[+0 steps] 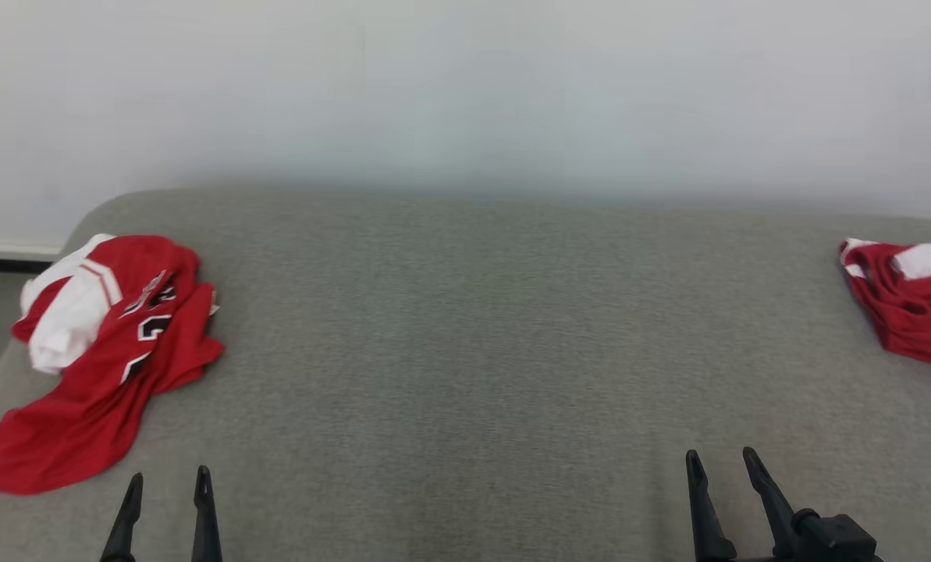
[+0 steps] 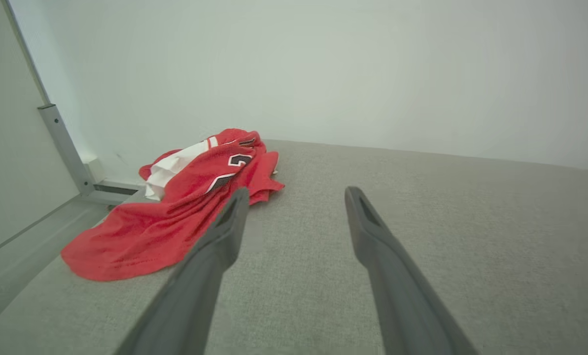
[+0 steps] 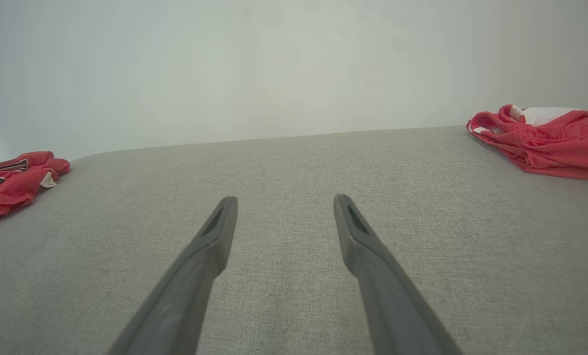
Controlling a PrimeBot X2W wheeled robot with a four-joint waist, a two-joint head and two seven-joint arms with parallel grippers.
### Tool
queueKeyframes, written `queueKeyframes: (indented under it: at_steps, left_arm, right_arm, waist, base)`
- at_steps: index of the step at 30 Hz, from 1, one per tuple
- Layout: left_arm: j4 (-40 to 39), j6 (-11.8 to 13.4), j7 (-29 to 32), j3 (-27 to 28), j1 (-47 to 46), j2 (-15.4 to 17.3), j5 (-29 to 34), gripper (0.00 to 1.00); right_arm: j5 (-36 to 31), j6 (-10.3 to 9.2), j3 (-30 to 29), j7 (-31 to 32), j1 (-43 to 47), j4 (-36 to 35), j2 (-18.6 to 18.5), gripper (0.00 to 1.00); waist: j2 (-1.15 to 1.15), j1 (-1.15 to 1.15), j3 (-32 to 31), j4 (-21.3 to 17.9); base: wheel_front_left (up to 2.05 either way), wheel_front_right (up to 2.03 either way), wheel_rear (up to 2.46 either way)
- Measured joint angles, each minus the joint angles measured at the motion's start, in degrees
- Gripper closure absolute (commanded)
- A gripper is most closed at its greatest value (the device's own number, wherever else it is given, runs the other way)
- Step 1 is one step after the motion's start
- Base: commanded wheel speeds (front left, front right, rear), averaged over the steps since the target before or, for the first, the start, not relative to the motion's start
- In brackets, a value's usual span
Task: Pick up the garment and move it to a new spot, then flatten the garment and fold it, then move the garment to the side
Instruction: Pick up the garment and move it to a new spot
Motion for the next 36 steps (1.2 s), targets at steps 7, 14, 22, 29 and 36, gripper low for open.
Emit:
queueKeyframes:
  at_steps: [7,14,22,29,36]
  left_arm:
    - [0.98,-0.18,0.01,0.48,0.2,0.76,-0.26,0.0]
    - [1.09,-0.05,0.0,1.0,0.85,0.97,-0.23,0.0]
    - [0.9,0.1,0.0,1.43,1.34,0.97,-0.24,0.0]
    - [0.59,0.18,0.0,1.91,1.6,0.94,-0.31,0.0]
    - [0.8,0.36,0.0,1.58,1.35,0.75,-0.42,0.0]
  right_arm:
    - [0.19,0.0,0.12,0.0,0.34,0.33,0.23,0.0]
    - [0.51,0.0,0.71,-0.01,0.43,0.23,0.42,0.0]
    - [0.52,0.0,1.01,0.0,0.38,0.41,0.52,0.0]
    - [0.51,0.0,1.36,0.0,0.26,0.42,0.56,0.0]
    - [0.45,0.0,1.32,0.0,0.19,0.45,0.57,0.0]
  waist:
    - [0.0,0.0,-0.45,5.91]
    - [0.0,0.0,-0.8,12.25]
    - [0.0,0.0,-1.02,18.56]
    - [0.0,0.0,-0.62,21.12]
    - [0.01,0.01,-0.15,20.44]
  base:
    - [0.0,0.0,0.0]
    - [0.0,0.0,0.0]
    - [0.0,0.0,0.0]
    - [0.0,0.0,0.0]
    - [0.0,0.0,0.0]
